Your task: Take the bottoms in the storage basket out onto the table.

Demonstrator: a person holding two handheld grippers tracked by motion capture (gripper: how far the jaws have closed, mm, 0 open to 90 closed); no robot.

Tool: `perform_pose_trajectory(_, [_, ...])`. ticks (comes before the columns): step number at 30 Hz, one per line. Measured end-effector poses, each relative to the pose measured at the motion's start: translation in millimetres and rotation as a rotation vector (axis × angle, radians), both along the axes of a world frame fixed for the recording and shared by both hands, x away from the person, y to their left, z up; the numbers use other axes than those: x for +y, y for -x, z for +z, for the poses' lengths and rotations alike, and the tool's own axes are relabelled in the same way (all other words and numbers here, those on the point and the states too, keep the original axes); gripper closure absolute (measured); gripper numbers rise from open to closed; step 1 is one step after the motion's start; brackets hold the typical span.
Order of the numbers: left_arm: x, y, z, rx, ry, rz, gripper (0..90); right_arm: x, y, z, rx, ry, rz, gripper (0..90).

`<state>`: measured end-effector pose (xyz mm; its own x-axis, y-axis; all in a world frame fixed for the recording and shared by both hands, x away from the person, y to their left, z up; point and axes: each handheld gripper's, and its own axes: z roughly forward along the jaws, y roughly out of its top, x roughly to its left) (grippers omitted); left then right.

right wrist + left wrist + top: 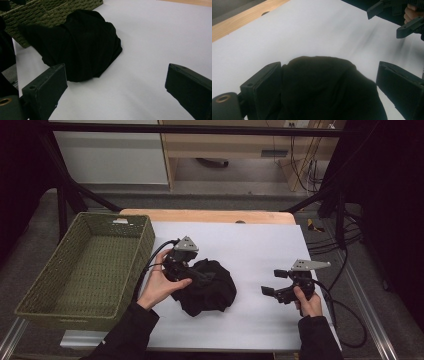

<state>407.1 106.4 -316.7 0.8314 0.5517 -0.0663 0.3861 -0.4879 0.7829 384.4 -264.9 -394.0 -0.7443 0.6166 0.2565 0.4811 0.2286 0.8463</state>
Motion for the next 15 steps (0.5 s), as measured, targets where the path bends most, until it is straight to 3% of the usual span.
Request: perform_pose_trajectory(15, [24.4, 12.6, 14.3, -0.028, 0.036, 0.012, 6.0, -0.3, 0.1, 0.2, 0.000, 0.000, -0.001, 4.6])
